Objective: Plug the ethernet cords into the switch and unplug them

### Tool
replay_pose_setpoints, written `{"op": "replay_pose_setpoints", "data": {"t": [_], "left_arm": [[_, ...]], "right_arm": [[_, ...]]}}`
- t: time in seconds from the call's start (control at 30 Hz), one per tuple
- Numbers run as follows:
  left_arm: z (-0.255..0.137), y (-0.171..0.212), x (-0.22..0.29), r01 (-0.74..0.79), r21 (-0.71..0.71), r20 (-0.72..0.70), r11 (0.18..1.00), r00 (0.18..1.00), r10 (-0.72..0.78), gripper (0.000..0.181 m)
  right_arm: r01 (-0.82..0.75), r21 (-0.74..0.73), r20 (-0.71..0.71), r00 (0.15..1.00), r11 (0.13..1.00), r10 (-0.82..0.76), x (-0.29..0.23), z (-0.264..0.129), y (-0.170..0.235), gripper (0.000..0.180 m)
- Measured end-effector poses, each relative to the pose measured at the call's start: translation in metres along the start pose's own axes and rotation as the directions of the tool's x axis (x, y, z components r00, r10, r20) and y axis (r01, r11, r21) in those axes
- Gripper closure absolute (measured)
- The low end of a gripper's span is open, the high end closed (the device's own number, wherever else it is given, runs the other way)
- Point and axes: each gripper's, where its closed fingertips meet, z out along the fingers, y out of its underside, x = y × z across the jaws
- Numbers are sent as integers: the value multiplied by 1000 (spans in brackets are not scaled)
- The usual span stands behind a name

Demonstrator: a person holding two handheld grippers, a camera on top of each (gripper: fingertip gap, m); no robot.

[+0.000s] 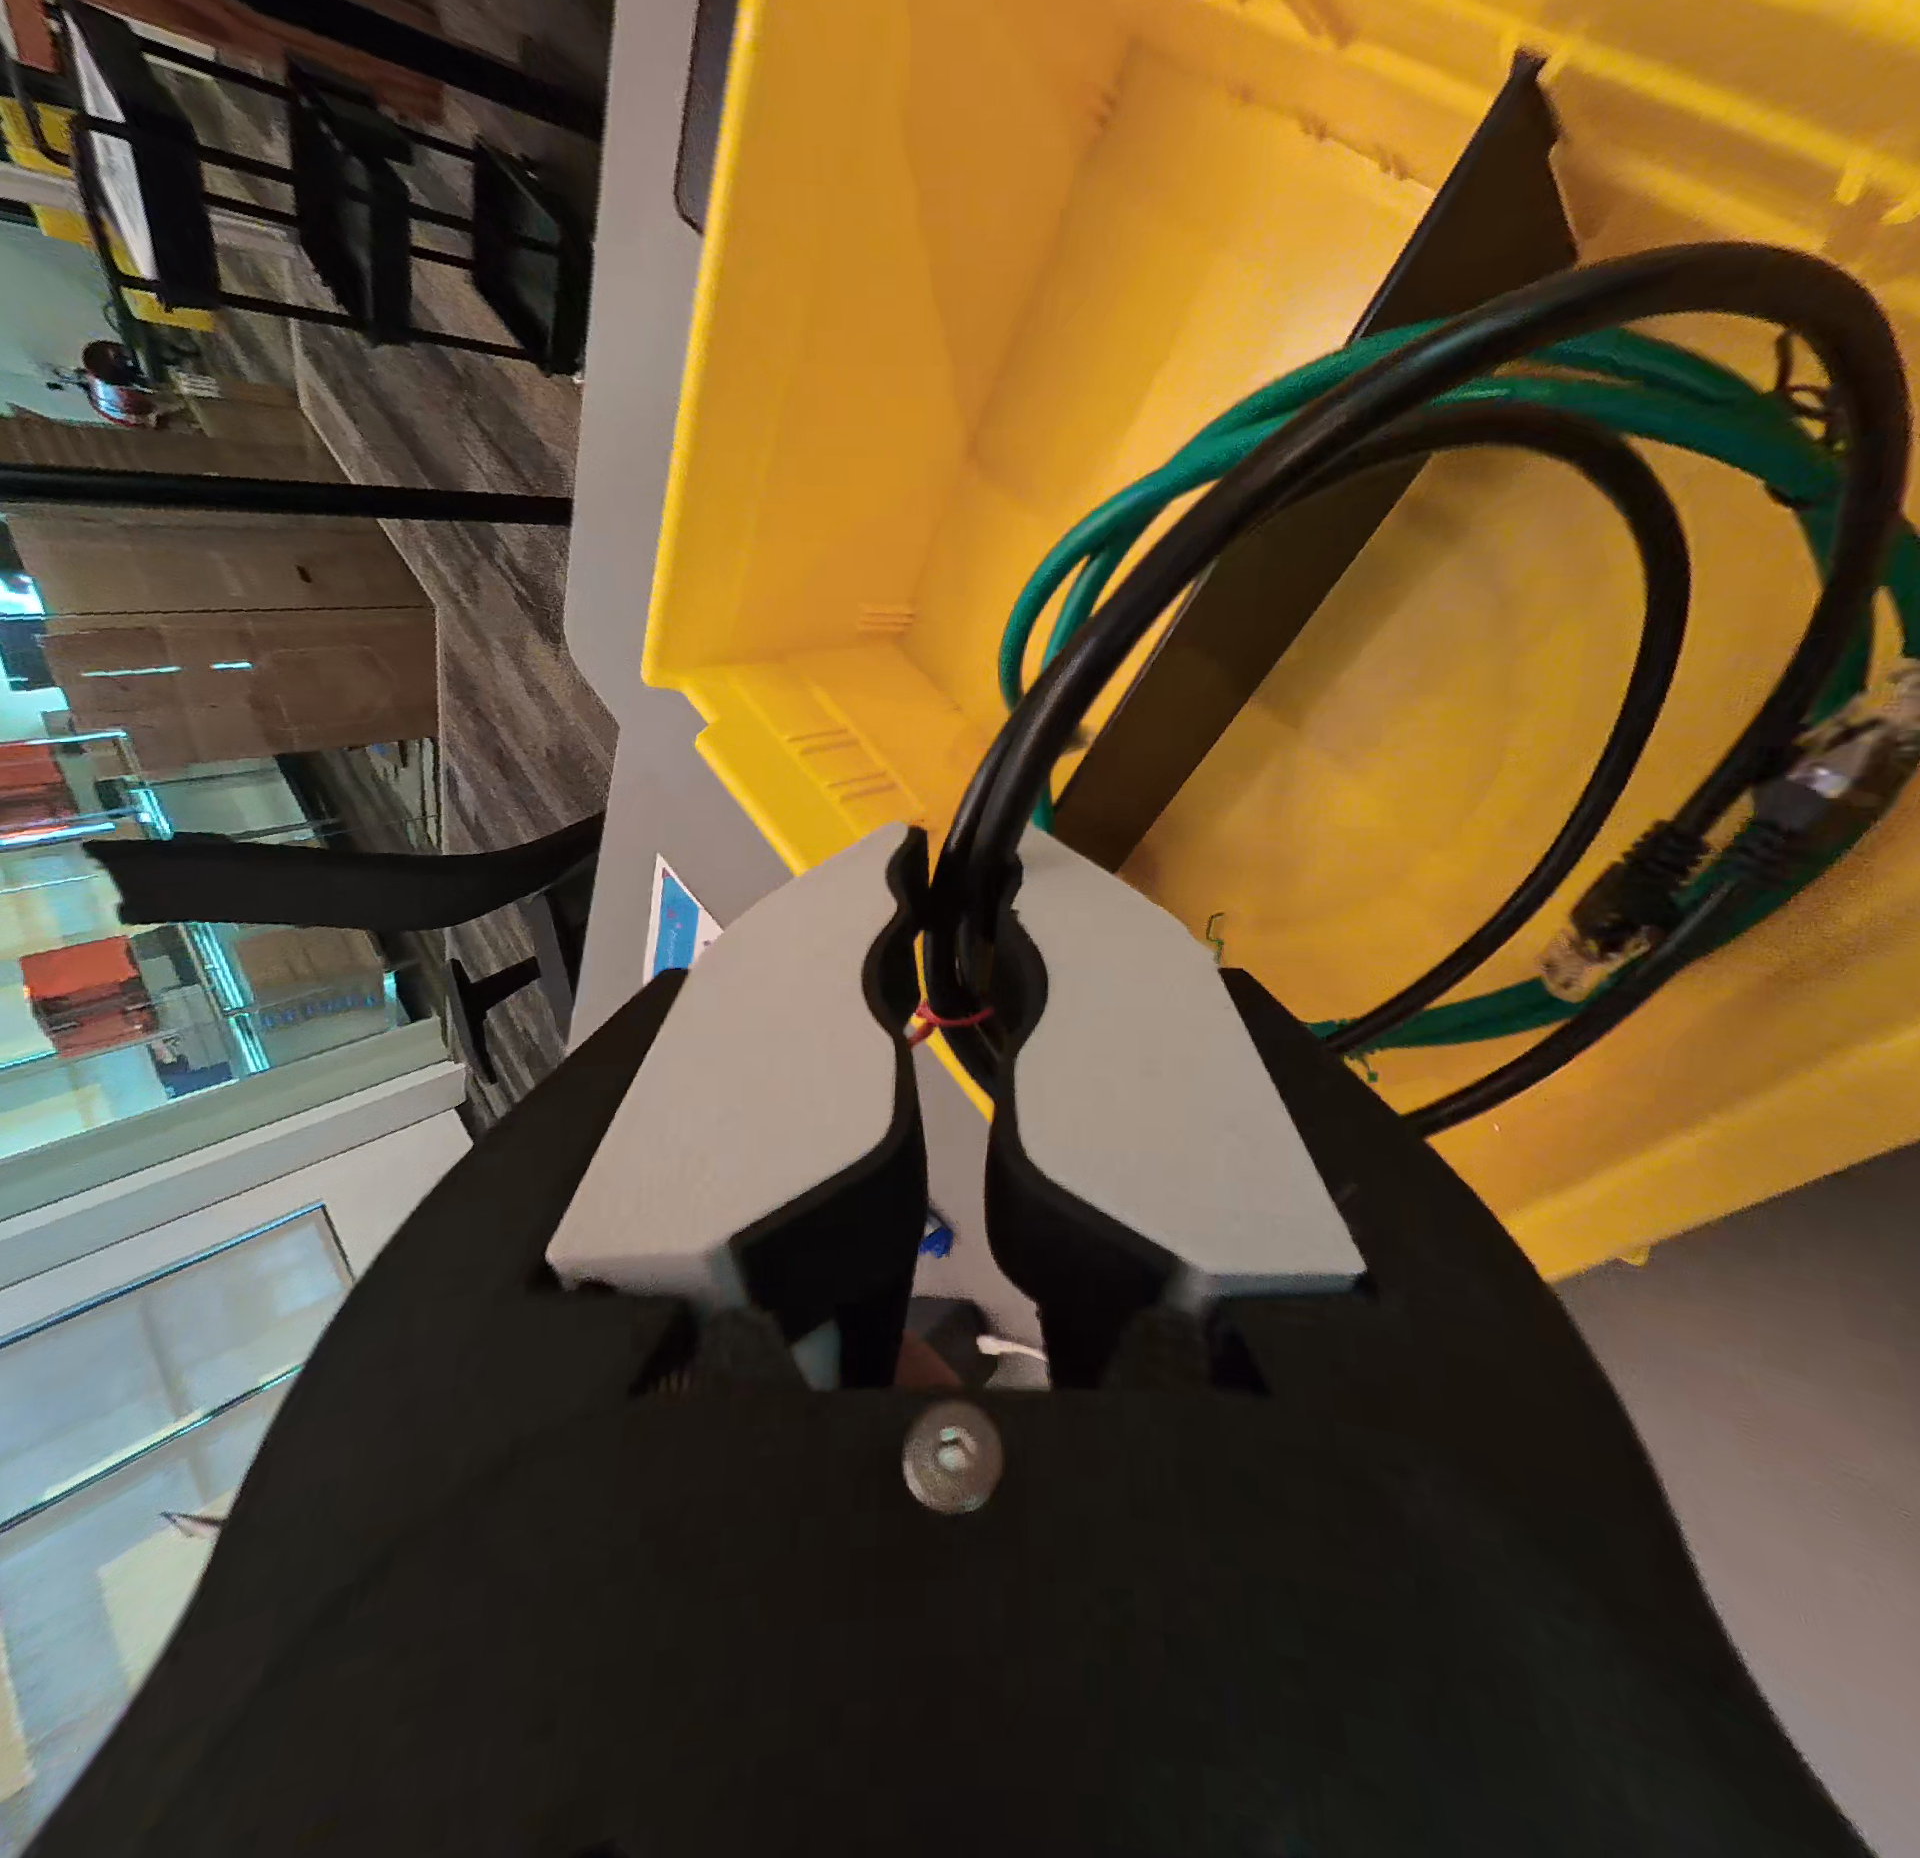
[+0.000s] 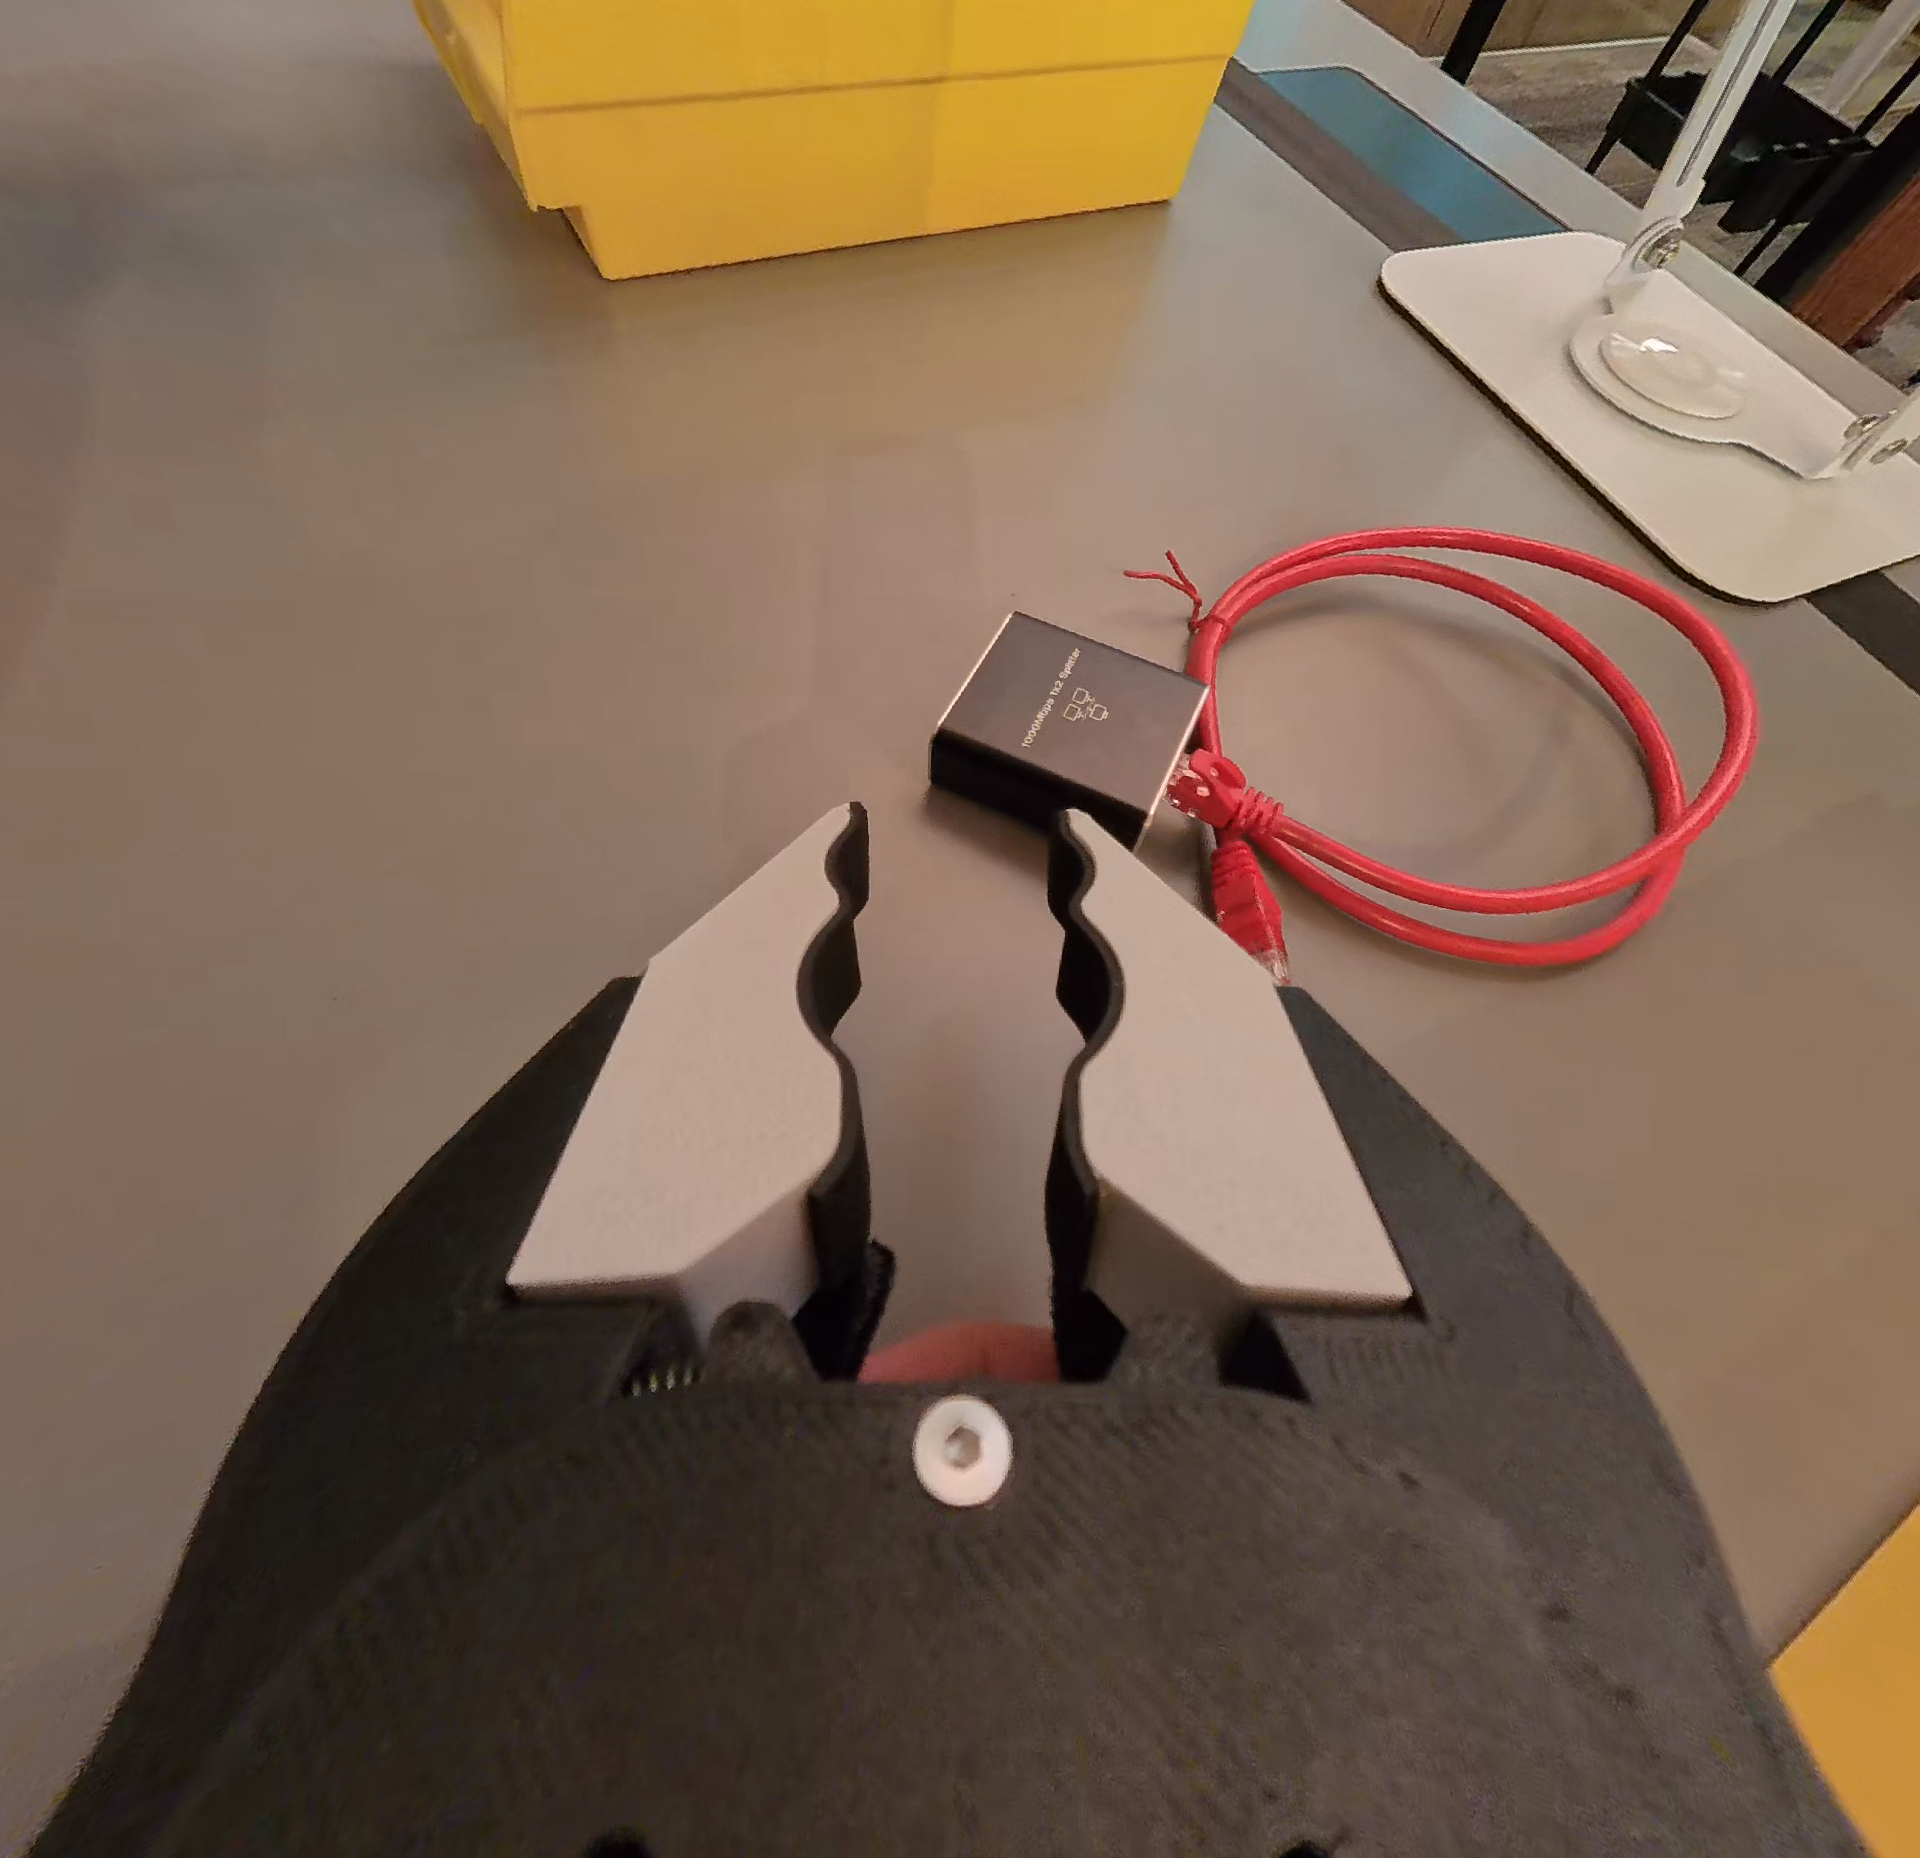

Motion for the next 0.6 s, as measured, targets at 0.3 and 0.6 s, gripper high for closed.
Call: {"op": "replay_pose_setpoints", "data": {"t": [0.3, 0.6], "left_arm": [[-23, -1, -13, 3, 16, 69, 1000, 998, -4, 172], [-72, -18, -49, 46, 110, 194, 993, 979, -67, 174]], "right_arm": [[8, 2, -5, 1000, 1000, -8, -1, -1, -2, 147], [10, 2, 0, 1000, 1000, -10, -2, 0, -2, 147]]}}
